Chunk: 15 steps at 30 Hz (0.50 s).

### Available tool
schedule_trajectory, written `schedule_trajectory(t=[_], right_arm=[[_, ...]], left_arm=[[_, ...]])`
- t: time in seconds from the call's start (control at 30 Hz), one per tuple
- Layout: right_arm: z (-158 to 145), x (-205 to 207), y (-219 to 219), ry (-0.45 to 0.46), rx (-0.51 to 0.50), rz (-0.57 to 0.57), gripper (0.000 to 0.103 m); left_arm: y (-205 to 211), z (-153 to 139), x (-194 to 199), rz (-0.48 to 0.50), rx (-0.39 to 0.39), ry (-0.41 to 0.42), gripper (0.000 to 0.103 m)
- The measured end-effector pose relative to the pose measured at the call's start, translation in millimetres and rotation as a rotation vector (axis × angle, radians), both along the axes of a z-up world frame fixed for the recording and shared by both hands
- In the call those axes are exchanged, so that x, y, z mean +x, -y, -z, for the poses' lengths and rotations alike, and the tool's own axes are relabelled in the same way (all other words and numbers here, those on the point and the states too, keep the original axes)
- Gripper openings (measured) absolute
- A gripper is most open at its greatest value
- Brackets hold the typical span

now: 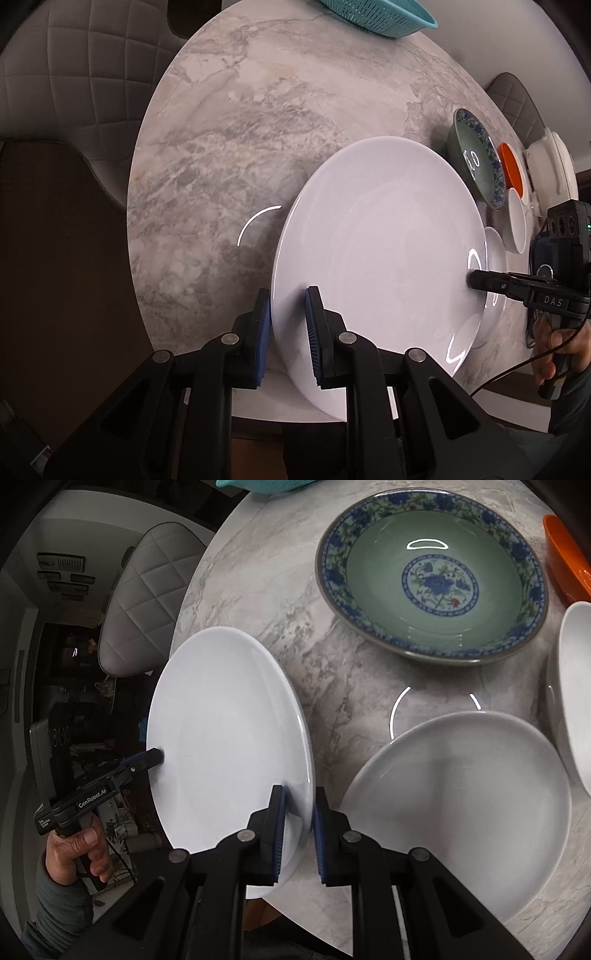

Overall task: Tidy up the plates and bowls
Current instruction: 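Lift the large white plate with both tools and carry it toward the table edge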

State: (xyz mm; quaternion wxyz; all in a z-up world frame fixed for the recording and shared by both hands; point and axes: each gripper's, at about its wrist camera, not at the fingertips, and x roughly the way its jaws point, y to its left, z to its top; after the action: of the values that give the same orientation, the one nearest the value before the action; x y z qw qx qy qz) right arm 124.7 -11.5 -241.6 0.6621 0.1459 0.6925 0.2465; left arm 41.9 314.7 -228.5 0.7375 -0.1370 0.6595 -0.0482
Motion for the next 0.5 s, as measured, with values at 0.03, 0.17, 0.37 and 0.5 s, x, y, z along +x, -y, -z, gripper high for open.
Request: schedule_trajectory(t=[0.03,0.17,0.37,0.5], right_arm=[[3,-5,-4,0.001,-0.01,-0.006,0.016],[11,-8,-15,0.021,-0.056,-0.031,0.016],[22,-7,-25,0.037,-0.101,-0.047,0.017],[20,-6,-30,0.057,-0.121,-0.066,0.018]], left_arm=[[-2,5,-2,-0.003,-0.003,-0.005,0.017],[-8,28,-1,0.004,0.011,-0.009,0.017],[-9,44,6,0.005,0.039,-0.012,0.018],[-13,44,9,0.012,0.051,-0.003,0.018]])
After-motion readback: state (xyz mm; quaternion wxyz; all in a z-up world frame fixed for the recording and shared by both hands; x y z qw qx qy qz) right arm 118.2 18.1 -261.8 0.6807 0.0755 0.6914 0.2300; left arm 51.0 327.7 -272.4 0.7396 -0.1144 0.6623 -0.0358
